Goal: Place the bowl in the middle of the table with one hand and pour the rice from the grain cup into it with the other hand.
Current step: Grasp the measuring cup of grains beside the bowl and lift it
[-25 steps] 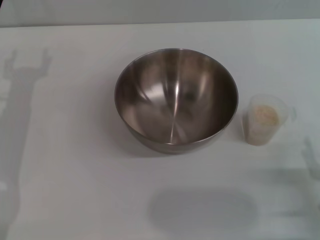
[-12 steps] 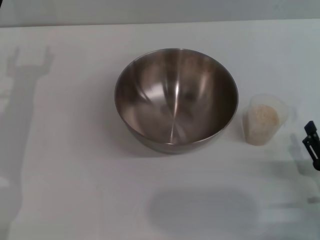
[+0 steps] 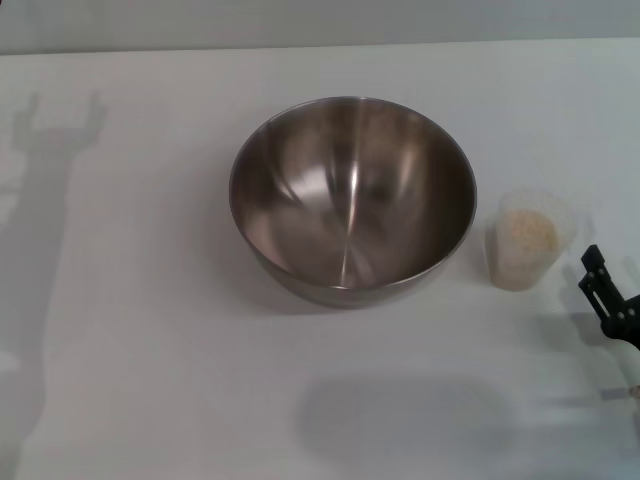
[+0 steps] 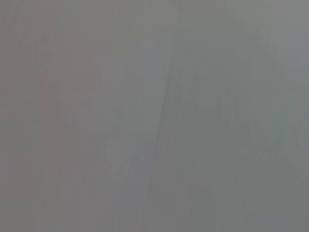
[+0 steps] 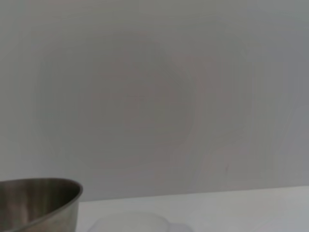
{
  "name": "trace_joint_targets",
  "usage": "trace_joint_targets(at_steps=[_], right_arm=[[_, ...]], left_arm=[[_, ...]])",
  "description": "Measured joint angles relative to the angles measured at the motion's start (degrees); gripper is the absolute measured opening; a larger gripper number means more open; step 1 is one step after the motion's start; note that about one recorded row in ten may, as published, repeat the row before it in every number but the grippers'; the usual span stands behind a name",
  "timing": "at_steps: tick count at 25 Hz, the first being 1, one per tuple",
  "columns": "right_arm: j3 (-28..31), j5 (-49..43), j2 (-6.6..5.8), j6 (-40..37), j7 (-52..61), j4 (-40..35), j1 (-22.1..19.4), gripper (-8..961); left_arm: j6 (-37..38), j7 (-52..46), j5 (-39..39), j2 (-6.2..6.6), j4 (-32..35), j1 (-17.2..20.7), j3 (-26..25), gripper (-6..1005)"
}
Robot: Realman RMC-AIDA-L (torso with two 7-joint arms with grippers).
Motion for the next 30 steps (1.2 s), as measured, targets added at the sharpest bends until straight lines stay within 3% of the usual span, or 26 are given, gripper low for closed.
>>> trace_joint_targets(at_steps=[30], right_arm=[[1.4, 0.7, 0.10, 4.9, 0.1, -1.8, 4.1, 741]], left_arm=[[0.0, -0.5, 0.0, -0.06, 0.0, -0.1, -1.0, 844]])
